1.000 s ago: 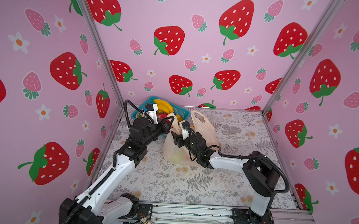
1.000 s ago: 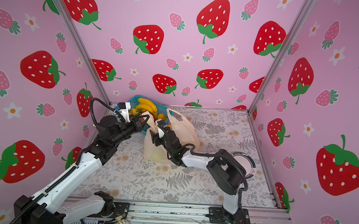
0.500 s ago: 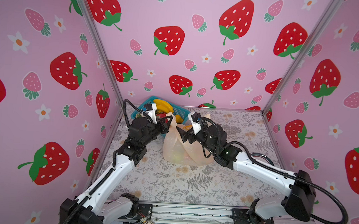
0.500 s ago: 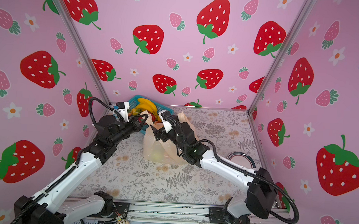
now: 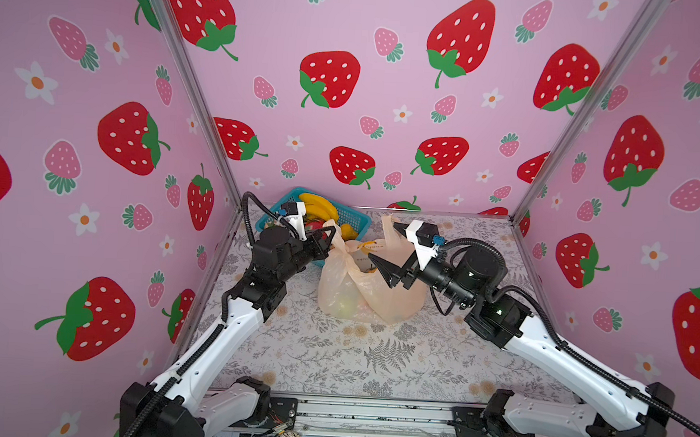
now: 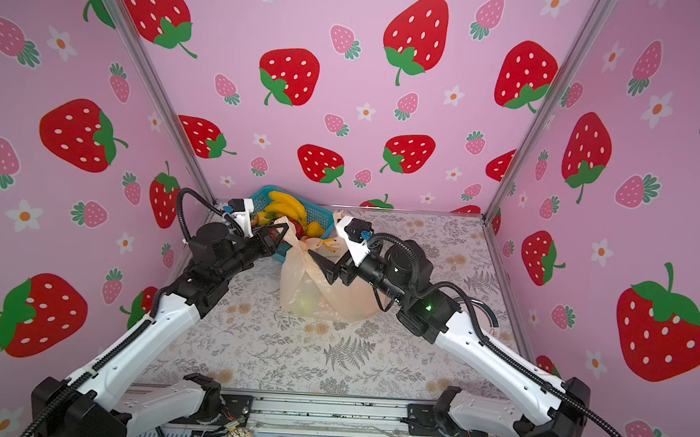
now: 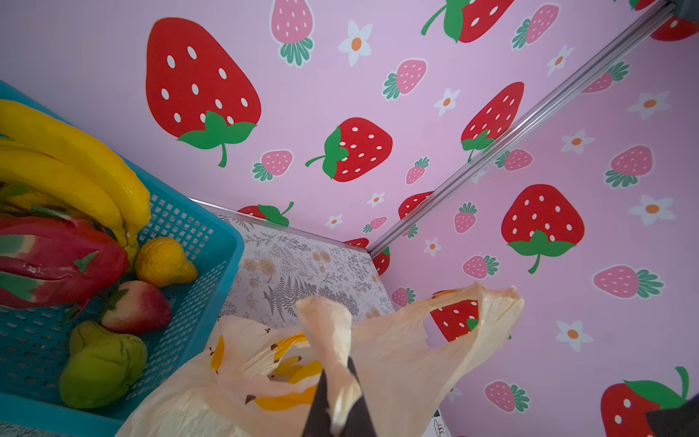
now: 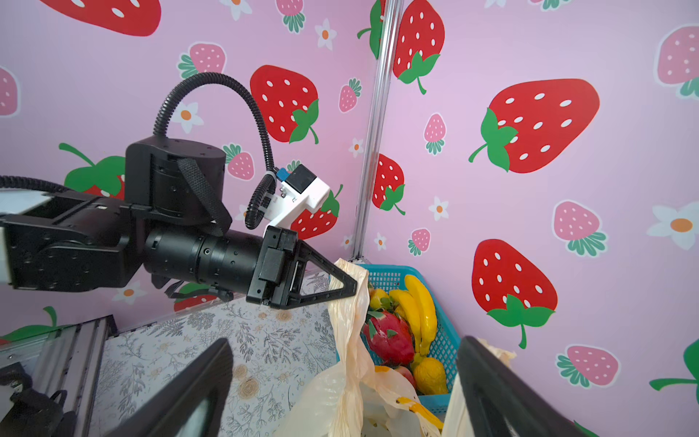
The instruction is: Place the fake fruits into the plastic bag and tie a complex knot
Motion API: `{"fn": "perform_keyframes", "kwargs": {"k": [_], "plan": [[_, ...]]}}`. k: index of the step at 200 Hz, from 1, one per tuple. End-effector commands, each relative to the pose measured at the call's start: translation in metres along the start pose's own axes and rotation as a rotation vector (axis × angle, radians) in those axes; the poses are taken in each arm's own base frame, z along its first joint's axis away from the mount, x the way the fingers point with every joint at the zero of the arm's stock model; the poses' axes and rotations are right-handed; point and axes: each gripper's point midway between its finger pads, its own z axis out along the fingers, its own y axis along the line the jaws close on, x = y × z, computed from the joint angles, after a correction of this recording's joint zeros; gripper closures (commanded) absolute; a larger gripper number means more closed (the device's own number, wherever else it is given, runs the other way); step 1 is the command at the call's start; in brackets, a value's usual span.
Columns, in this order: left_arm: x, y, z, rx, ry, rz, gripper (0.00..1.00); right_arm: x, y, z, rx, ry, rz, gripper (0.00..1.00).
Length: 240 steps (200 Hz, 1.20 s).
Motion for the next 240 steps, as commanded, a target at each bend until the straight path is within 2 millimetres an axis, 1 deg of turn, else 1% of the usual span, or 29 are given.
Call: {"fn": "perform_keyframes", "kwargs": {"k": [1,13,26,45,60,78,89,102,138,176,194,205,214,226,240], "plan": [[-0.02,-0.015,-0.004,0.034,-0.042,0.03,1.0,0.033,-0.029,-0.012,0.061,0.074,-0.011,0.05],[-0.02,-0.016,-0.004,0.037,-0.041,0.033,1.0,0.049,-0.054,-0.019,0.128,0.097,0.003,0.04],[-0.02,-0.016,-0.004,0.036,-0.041,0.032,1.0,0.066,-0.066,-0.023,0.157,0.114,-0.014,0.03],[-0.021,-0.016,-0.004,0.038,-0.04,0.03,1.0,0.088,-0.071,-0.018,0.164,0.144,-0.031,0.02],[-0.02,-0.016,-0.004,0.039,-0.038,0.029,1.0,0.102,-0.069,-0.01,0.142,0.163,-0.029,0.03],[-0.022,-0.017,-0.005,0.04,-0.042,0.029,1.0,0.116,-0.081,-0.005,0.179,0.183,-0.02,0.02],[-0.022,-0.018,-0.005,0.043,-0.042,0.03,1.0,0.12,-0.091,-0.004,0.214,0.186,-0.013,0.01],[-0.021,-0.018,-0.005,0.044,-0.042,0.03,1.0,0.122,-0.095,-0.001,0.225,0.178,-0.008,0.0],[-0.022,-0.018,-0.006,0.044,-0.043,0.035,1.0,0.135,-0.119,0.008,0.289,0.2,-0.002,0.0],[-0.022,-0.018,-0.006,0.043,-0.045,0.04,1.0,0.137,-0.139,0.017,0.266,0.203,-0.013,0.0],[-0.022,-0.019,-0.007,0.047,-0.045,0.045,1.0,0.138,-0.137,0.022,0.188,0.195,-0.02,0.0],[-0.023,-0.019,-0.007,0.046,-0.049,0.047,1.0,0.14,-0.135,0.025,0.146,0.195,-0.019,0.04],[-0.023,-0.019,-0.007,0.047,-0.048,0.05,1.0,0.141,-0.131,0.027,0.109,0.192,-0.019,0.12],[-0.023,-0.02,-0.008,0.048,-0.049,0.053,1.0,0.142,-0.127,0.028,0.068,0.183,-0.013,0.29],[-0.024,-0.02,-0.009,0.049,-0.053,0.058,1.0,0.142,-0.124,0.028,0.04,0.171,-0.004,0.43]]}}
